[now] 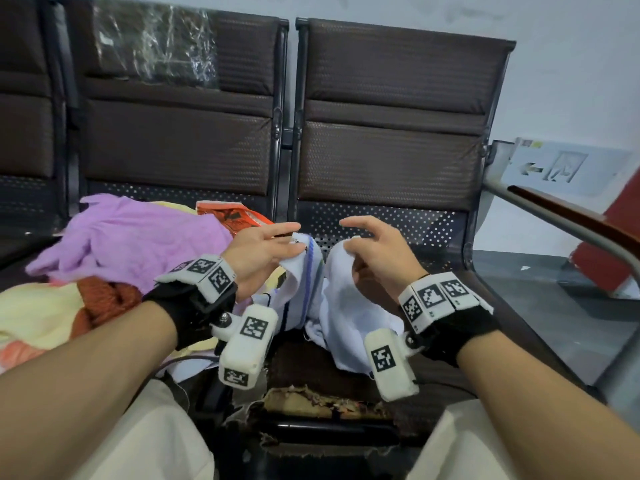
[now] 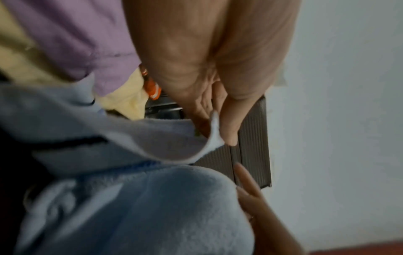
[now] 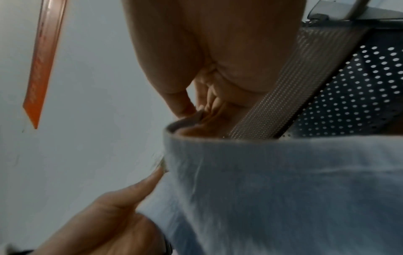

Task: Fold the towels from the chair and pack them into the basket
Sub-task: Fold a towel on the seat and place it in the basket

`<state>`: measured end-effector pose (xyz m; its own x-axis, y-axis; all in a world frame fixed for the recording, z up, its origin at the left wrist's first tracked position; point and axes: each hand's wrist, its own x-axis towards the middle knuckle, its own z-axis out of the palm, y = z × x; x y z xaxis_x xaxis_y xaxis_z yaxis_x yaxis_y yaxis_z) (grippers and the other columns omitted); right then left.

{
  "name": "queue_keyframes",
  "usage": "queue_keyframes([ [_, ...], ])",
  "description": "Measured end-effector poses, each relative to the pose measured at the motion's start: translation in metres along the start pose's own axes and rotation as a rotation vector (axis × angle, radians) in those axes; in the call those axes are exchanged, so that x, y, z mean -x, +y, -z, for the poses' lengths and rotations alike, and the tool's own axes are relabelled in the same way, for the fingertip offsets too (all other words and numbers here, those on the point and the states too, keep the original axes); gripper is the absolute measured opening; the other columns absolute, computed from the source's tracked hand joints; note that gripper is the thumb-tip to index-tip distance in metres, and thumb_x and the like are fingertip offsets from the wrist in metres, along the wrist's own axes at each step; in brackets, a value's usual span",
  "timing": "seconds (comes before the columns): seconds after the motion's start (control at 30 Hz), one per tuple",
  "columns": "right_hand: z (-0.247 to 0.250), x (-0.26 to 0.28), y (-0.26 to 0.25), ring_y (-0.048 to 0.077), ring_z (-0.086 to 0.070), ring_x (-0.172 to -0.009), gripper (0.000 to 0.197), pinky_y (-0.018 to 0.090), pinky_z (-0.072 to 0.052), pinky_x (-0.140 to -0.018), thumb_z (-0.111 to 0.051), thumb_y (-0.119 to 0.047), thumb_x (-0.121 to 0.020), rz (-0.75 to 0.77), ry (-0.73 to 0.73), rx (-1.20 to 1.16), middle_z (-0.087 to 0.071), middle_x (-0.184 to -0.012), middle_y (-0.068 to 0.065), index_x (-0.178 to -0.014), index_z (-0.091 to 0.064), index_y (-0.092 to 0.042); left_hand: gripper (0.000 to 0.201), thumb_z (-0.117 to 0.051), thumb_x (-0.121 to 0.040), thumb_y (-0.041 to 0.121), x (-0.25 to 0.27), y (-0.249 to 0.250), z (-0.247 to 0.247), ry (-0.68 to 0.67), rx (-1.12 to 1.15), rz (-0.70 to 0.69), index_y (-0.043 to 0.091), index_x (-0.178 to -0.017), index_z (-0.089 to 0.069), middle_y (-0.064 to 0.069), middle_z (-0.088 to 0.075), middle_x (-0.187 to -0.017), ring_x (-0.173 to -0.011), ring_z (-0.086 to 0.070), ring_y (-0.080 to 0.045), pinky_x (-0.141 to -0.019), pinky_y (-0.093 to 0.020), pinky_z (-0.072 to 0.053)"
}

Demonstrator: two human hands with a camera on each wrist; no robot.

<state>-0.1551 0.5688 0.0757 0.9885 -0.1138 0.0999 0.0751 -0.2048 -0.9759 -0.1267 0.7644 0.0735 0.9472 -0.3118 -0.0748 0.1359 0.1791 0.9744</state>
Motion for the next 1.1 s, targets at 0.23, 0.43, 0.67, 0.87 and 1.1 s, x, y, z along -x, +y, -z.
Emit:
queue_keyframes([
  [0.23, -0.022, 0.009, 0.001, 0.011, -0.063, -0.049, 0.013, 0.012, -0.042, -0.041, -0.060, -0.001, -0.087, -0.033, -0.341, 0.216, -0.059, -0.053, -0.007, -0.095, -0.070, 0.000, 0.056, -0.053, -0.085, -0.014, 0.006, -0.002, 0.005, -0.135, -0.100, -0.046, 0.019, -0.130, -0.049, -0.007, -0.070, -0.091, -0.081, -0.068, -0.013, -0.071, -0.020, -0.056],
  [0.43, -0.022, -0.004, 0.001, 0.017, -0.058, -0.049, 0.015, 0.025, -0.052, -0.052, -0.057, 0.005, -0.083, -0.040, -0.181, 0.128, -0.060, -0.058, 0.002, -0.079, -0.070, -0.001, 0.045, -0.068, -0.079, 0.003, 0.001, -0.004, 0.012, -0.050, -0.192, -0.071, 0.008, -0.123, -0.059, -0.014, -0.071, -0.095, -0.086, -0.067, -0.015, -0.082, -0.028, -0.054],
  [0.67, -0.009, -0.008, 0.001, 0.017, -0.063, -0.058, 0.016, 0.024, -0.052, -0.051, -0.058, 0.006, -0.081, -0.015, -0.032, 0.006, -0.067, -0.067, 0.010, -0.079, -0.071, -0.002, 0.011, -0.067, -0.082, 0.013, 0.005, -0.004, 0.005, -0.109, -0.260, -0.008, 0.003, -0.086, -0.069, -0.004, -0.062, -0.073, -0.059, -0.058, -0.012, -0.053, -0.019, -0.050],
  [0.87, 0.006, -0.007, -0.007, 0.015, -0.058, -0.053, 0.013, 0.026, -0.052, -0.050, -0.060, 0.005, -0.086, 0.014, 0.023, -0.046, -0.060, -0.067, 0.009, -0.095, -0.065, -0.002, 0.012, -0.058, -0.091, 0.011, -0.001, 0.002, 0.000, 0.007, -0.164, -0.128, 0.009, -0.084, -0.067, -0.005, -0.066, -0.083, -0.076, -0.061, -0.013, -0.072, -0.025, -0.051],
  [1.1, 0.011, 0.002, -0.019, 0.025, -0.071, -0.089, 0.025, 0.034, -0.058, -0.082, -0.063, 0.009, -0.083, 0.108, -0.253, -0.237, -0.072, -0.095, 0.016, -0.106, -0.064, 0.000, 0.010, -0.071, -0.082, 0.022, -0.006, 0.008, 0.008, 0.156, 0.035, -0.195, 0.012, -0.085, -0.072, -0.002, -0.073, -0.082, -0.072, -0.068, -0.012, -0.062, -0.021, -0.053],
])
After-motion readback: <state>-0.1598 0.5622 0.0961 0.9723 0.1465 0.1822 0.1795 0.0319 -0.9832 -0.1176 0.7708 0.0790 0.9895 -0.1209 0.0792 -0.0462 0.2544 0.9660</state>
